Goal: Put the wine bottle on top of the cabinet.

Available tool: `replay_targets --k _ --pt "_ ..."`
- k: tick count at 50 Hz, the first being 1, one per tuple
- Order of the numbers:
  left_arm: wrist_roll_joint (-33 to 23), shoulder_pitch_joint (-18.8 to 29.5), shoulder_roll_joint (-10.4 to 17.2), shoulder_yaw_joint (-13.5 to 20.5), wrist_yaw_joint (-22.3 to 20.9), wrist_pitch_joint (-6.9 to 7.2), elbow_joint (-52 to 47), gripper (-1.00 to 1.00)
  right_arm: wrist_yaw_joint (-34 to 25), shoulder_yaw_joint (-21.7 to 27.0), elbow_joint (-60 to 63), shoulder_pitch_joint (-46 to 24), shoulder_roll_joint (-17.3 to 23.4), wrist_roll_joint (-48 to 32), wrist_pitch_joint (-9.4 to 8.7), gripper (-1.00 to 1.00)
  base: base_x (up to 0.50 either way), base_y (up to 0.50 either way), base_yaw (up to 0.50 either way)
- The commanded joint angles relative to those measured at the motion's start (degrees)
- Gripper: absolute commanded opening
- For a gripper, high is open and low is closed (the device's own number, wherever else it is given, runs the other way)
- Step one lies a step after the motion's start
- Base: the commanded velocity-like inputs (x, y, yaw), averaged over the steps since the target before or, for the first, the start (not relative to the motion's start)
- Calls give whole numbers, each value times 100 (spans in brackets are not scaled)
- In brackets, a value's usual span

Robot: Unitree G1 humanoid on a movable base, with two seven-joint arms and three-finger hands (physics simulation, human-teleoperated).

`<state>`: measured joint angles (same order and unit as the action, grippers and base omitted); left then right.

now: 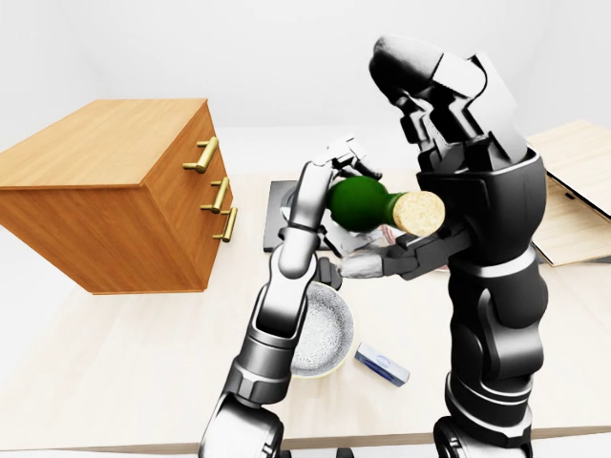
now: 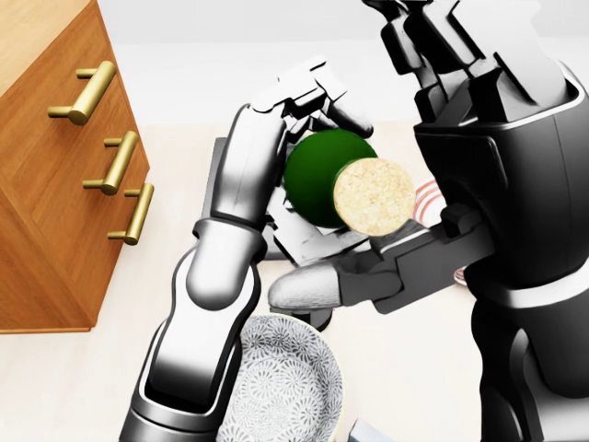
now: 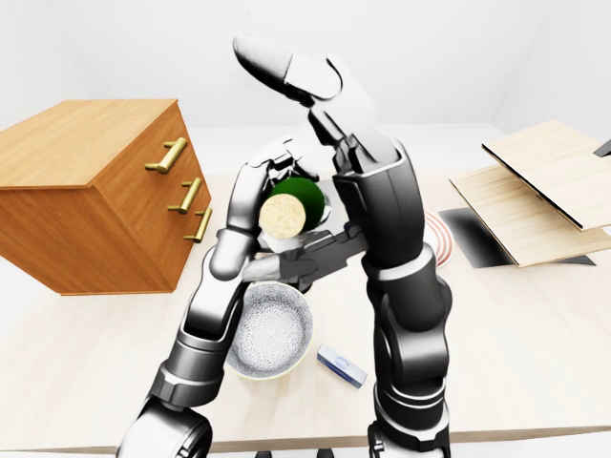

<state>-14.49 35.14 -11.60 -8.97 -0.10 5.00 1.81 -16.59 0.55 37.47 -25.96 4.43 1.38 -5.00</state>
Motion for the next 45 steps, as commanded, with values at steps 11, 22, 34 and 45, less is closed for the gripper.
replay_targets --k 11,22,34,45 --pt "984 569 389 455 77 0 14 -100 273 284 1542 534 165 318 0 100 0 0 0" --pt "1669 1088 1116 936 65 0 -1310 -100 134 1386 1951 1885 158 892 0 100 0 0 0" --pt "3262 2347 2596 2116 388 0 -2609 -100 139 1536 1080 2343 171 1088 0 100 0 0 0" --pt "3972 3062 4108 2522 670 0 -1332 -99 182 1427 800 2280 204 1112 0 100 0 0 0"
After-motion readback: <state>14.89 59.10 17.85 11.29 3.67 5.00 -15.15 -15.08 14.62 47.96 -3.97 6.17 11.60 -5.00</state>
